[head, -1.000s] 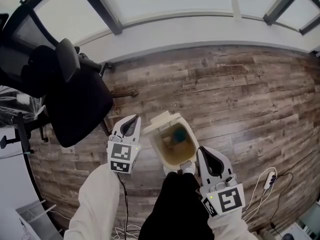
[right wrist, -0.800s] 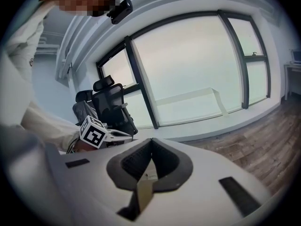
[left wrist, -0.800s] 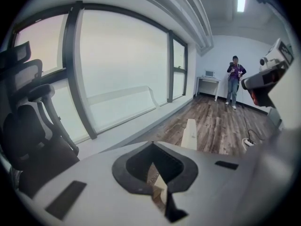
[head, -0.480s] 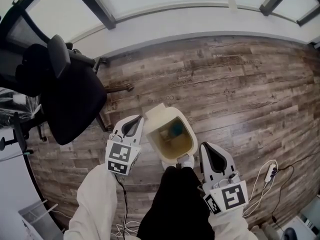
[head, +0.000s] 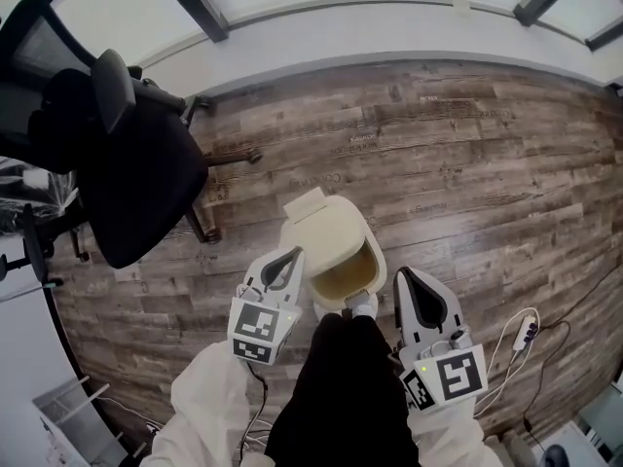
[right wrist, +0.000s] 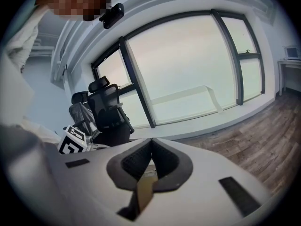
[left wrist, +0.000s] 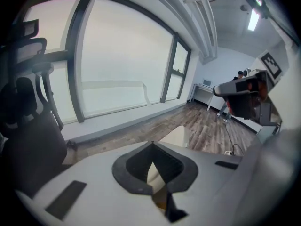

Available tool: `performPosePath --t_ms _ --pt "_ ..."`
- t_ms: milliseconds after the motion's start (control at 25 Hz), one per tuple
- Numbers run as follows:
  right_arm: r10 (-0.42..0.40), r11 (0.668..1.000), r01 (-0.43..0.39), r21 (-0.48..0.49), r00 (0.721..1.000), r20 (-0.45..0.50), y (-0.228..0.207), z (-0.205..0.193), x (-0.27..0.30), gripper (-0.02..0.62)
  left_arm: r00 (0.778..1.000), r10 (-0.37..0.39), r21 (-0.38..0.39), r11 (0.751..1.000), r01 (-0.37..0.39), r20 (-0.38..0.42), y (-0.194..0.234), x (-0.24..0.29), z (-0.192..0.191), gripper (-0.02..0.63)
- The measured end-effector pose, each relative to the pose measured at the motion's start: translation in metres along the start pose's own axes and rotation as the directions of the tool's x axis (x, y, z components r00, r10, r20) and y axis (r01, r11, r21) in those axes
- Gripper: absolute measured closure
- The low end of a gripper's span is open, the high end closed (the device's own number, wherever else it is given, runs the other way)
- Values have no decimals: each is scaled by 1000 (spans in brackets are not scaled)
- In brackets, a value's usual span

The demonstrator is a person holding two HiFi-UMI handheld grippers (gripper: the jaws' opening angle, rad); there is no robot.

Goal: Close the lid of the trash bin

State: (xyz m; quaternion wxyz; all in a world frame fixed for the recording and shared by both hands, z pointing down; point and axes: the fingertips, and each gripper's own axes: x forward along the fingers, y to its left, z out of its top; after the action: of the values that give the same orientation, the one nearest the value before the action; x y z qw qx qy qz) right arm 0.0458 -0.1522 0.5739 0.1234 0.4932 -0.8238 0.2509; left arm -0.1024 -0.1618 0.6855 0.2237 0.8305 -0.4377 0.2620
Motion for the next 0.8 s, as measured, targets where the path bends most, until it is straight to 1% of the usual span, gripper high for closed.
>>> performPosePath --t_ms 120,160,280,360,640,800 --pt "10 1000 -10 -5 1000 -5 3 -1 4 571 1000 -16 -58 998 15 -18 -14 0 -12 598" --pt "13 1000 -13 -8 1000 -7 4 -2 5 571 999 -21 -64 998 20 -25 -18 1 -17 598" --pt "11 1000 -11 -6 1000 -10 2 -5 9 571 998 -34 -39 999 33 -48 -31 4 -34 597" --pt "7 1000 -7 -2 1000 -20 0 -8 10 571 996 -50 -41 998 47 -71 -40 5 -47 598" --pt "1 1000 -1 1 1000 -29 -4 -13 15 571 989 -65 -111 993 50 -130 -47 16 -78 598" --pt "-7 1000 7 3 999 -36 -10 -16 15 571 985 -75 -124 991 56 -154 -54 21 -91 598"
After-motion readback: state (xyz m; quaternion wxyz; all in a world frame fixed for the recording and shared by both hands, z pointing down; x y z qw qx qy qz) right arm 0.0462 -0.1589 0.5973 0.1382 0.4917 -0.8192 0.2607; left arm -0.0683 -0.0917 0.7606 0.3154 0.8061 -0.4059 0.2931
